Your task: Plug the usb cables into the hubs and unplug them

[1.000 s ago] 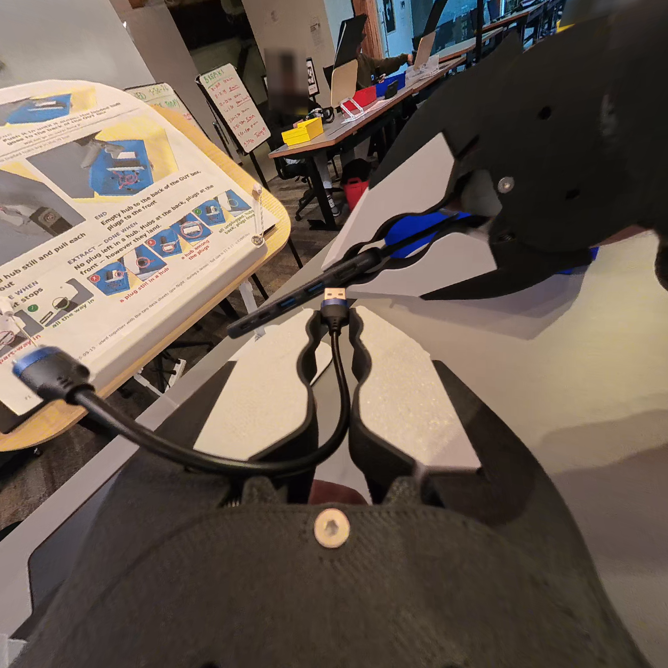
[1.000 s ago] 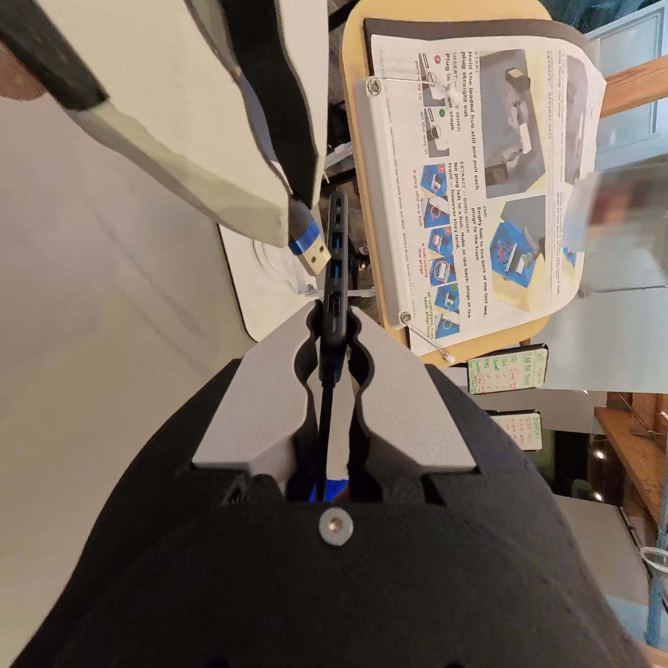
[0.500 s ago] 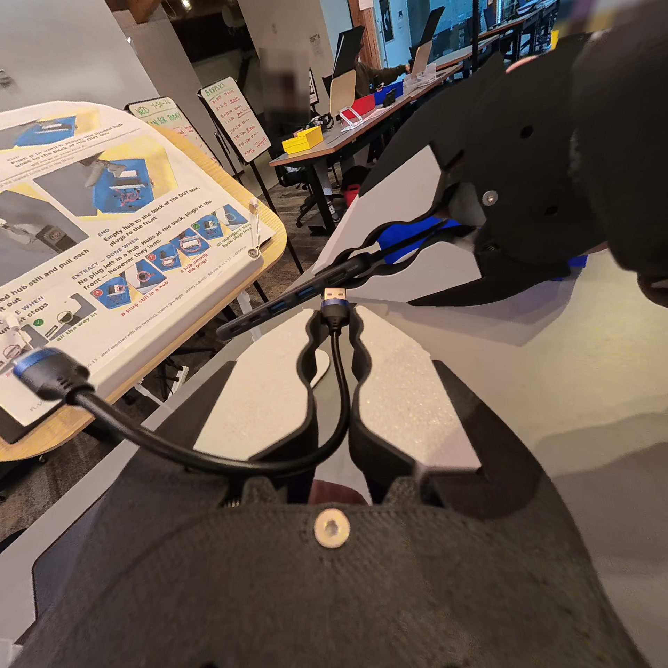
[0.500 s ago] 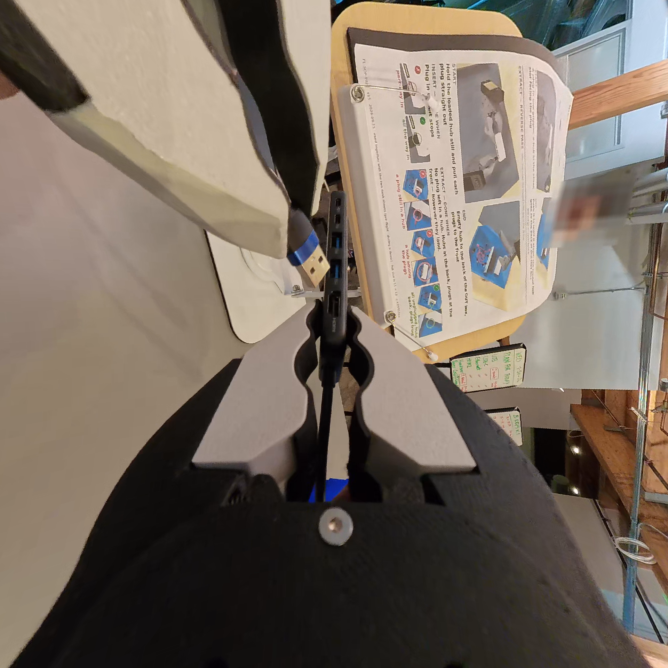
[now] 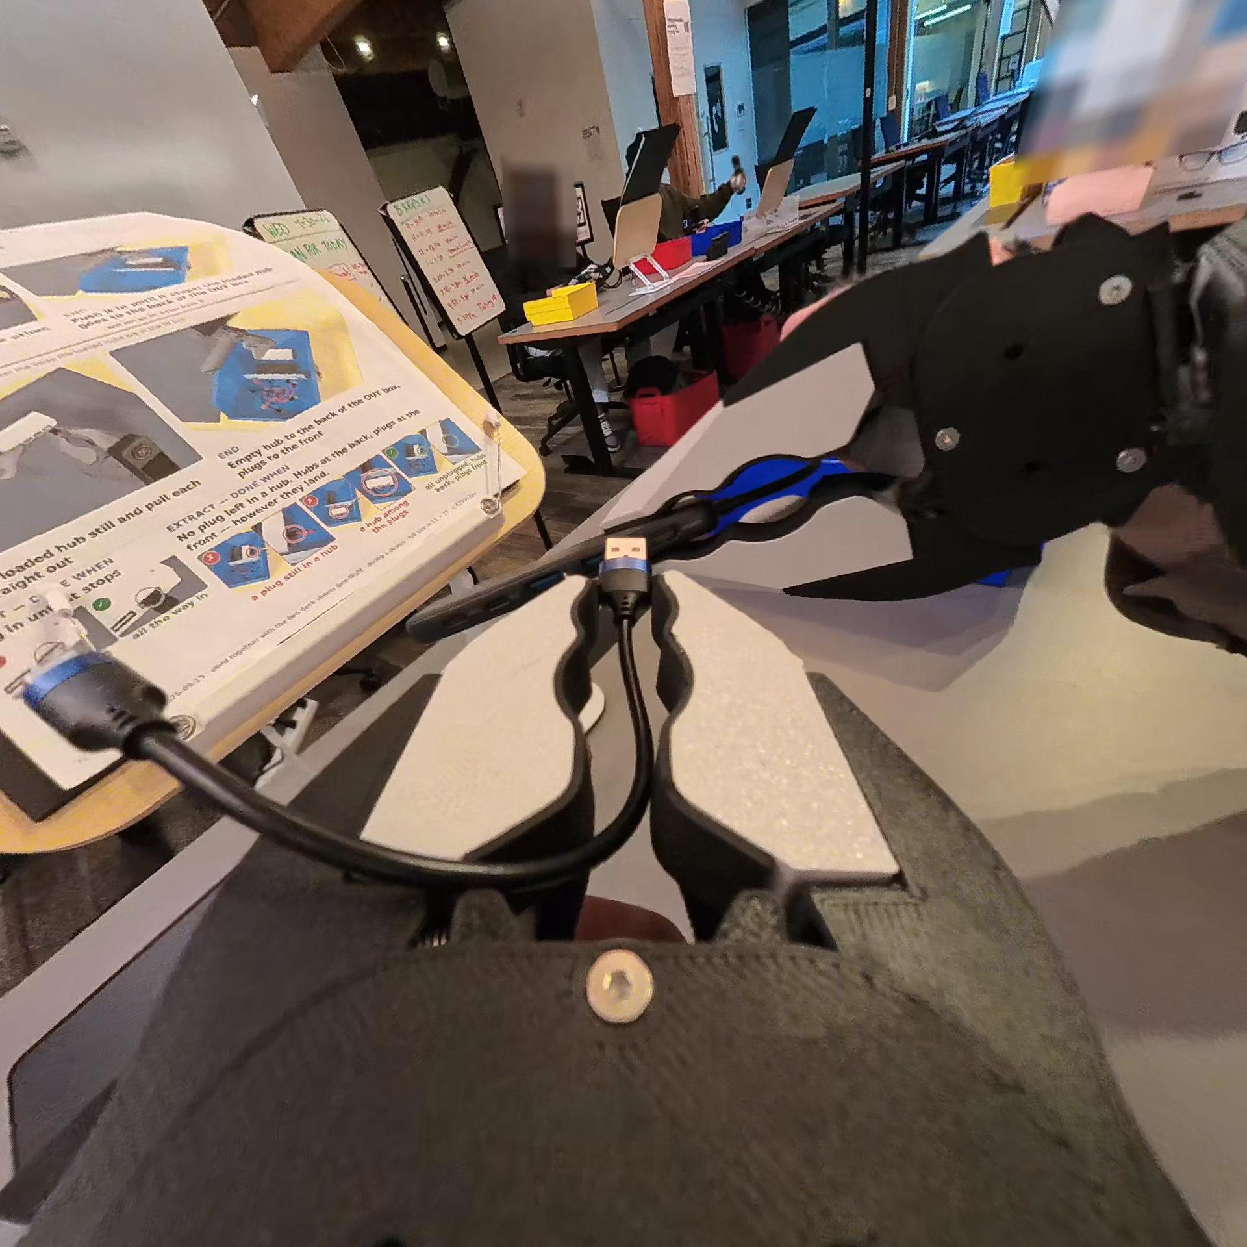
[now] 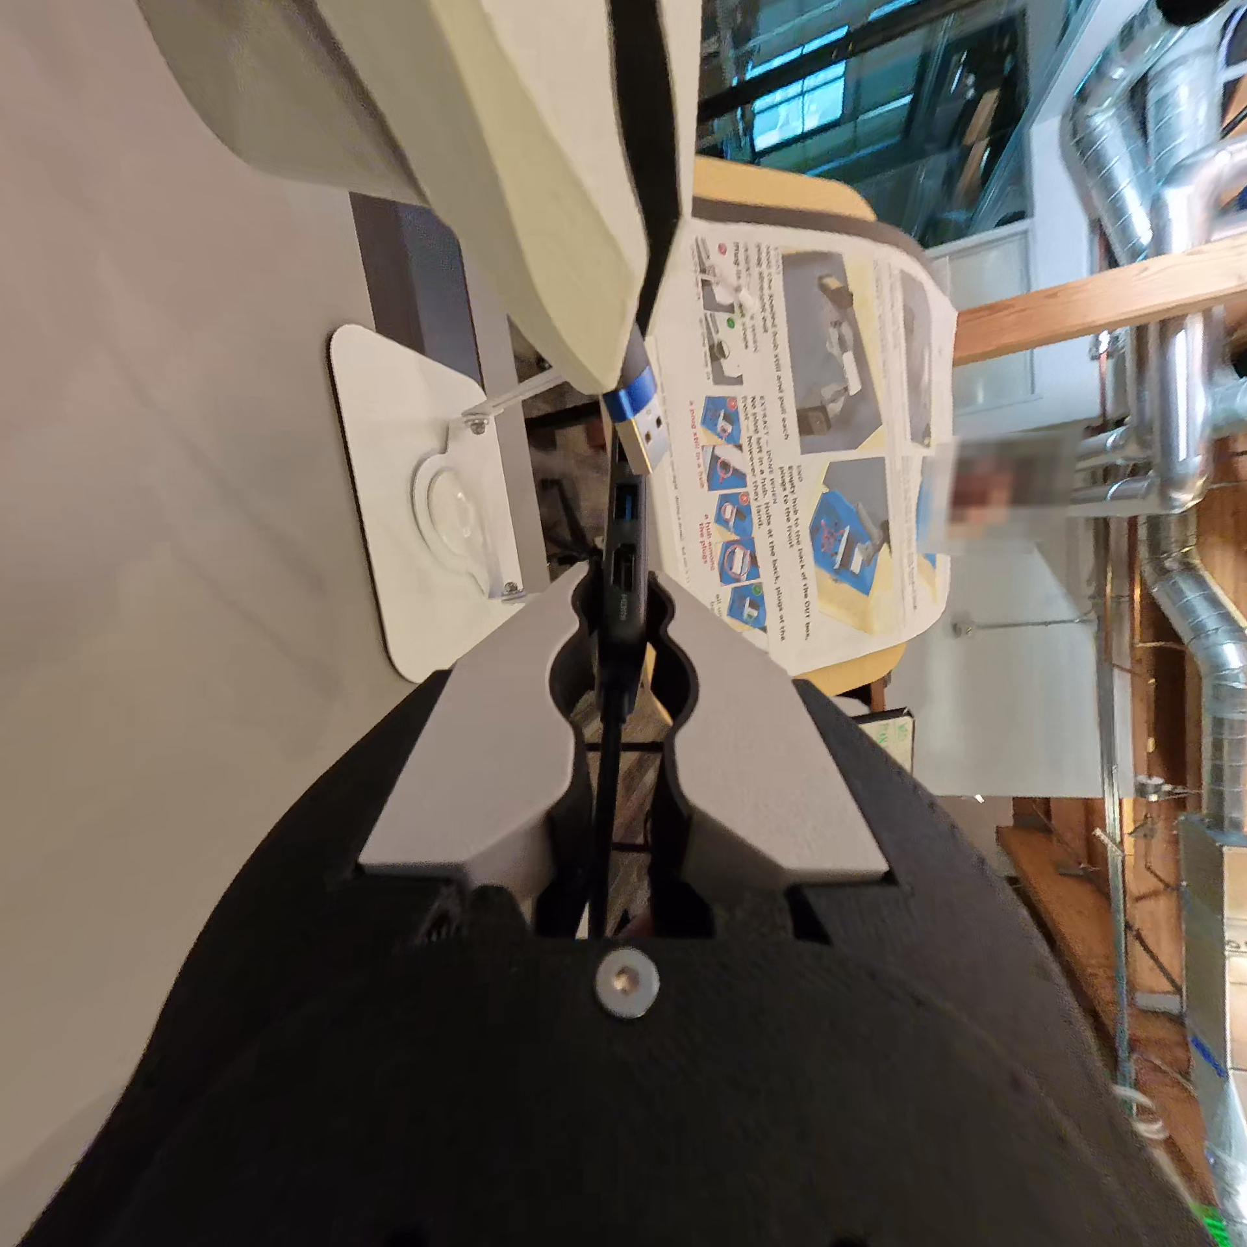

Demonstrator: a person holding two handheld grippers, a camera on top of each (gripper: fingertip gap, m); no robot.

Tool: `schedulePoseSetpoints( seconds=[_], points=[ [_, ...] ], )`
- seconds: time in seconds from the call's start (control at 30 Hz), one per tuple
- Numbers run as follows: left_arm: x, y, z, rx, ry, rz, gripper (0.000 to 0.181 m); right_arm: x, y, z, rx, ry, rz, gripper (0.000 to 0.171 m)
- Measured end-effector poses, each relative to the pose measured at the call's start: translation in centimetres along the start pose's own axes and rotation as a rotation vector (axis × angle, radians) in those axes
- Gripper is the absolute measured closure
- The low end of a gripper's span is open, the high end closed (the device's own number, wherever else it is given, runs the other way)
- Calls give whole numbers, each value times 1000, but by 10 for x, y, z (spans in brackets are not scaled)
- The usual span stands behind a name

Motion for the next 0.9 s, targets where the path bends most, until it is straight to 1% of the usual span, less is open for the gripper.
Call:
schedulePoseSetpoints(
  seconds=[0.03,0.1,0.2,0.57,0.9],
  points=[
    [-1,-1,0,4,-12,2,166,-1,-1,1,15,-6,11,162],
    [-4,-3,1,26,-38,12,166,-1,-4,4,41,-15,28,162],
    [-5,-4,1,4,-42,-4,166,-1,-7,8,71,-13,51,163],
    [-4,0,4,-29,-177,-33,166,-2,-9,11,135,-39,79,163],
    [9,10,-3,-178,-216,-64,166,9,-1,8,139,-48,78,163]
  ],
)
Point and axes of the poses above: each gripper's, where its closed fingertips meet, y out along the fingers, x out of its underside, z = x × y across the jaws, the point moved 4 cm from there along -y, back along the fingers, and after that the axes turned 15 degrees about -z, right-handed, at the moved point
